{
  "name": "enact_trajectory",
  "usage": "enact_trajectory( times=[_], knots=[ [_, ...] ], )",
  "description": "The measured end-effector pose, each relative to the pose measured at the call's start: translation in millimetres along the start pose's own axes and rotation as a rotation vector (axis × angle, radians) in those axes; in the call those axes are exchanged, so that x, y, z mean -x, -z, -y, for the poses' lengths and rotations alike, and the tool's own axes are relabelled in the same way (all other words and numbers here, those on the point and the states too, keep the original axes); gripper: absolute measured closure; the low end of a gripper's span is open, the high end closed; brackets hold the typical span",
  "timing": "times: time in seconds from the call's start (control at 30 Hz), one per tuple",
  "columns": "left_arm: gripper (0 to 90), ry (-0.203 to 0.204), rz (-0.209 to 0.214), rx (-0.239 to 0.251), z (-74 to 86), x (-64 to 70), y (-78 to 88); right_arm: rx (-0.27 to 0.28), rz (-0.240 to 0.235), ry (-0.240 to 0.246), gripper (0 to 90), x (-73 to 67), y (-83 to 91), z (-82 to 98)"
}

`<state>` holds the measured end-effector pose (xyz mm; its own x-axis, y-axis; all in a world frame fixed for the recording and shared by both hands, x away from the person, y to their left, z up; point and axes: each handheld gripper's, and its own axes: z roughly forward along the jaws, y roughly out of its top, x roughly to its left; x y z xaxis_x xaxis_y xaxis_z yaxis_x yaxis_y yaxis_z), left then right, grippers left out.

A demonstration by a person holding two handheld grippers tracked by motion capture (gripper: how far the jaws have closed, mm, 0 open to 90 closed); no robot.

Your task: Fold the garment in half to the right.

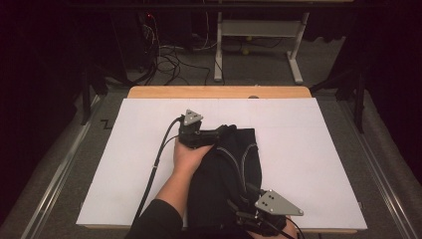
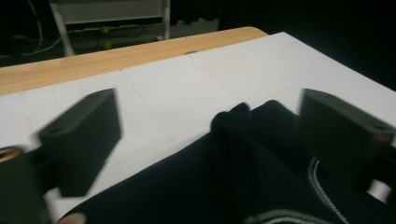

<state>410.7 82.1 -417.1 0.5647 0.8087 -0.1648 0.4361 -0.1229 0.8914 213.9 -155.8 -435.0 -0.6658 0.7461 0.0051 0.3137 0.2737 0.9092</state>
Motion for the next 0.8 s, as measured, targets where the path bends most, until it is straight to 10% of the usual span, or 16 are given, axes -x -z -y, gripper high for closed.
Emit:
enact_trajectory(
  times=[0.23, 0.57, 0.8],
  knots=[
    [0.0, 0.024, -0.007, 0.027, 22.0, -28.7, 29.1, -0.037, -0.027, 0.059, 43.1, -1.0, -18.7, -17.5],
    [0.0, 0.005, -0.027, 0.021, 63.5, -67.5, 77.1, -0.162, -0.046, 0.167, 90.0, -14.5, -49.5, -40.0],
    [0.0, -0.002, -0.052, 0.048, 81.5, -83.7, 107.7, -0.309, 0.006, 0.219, 90.0, -22.1, -72.7, -32.6]
  ],
)
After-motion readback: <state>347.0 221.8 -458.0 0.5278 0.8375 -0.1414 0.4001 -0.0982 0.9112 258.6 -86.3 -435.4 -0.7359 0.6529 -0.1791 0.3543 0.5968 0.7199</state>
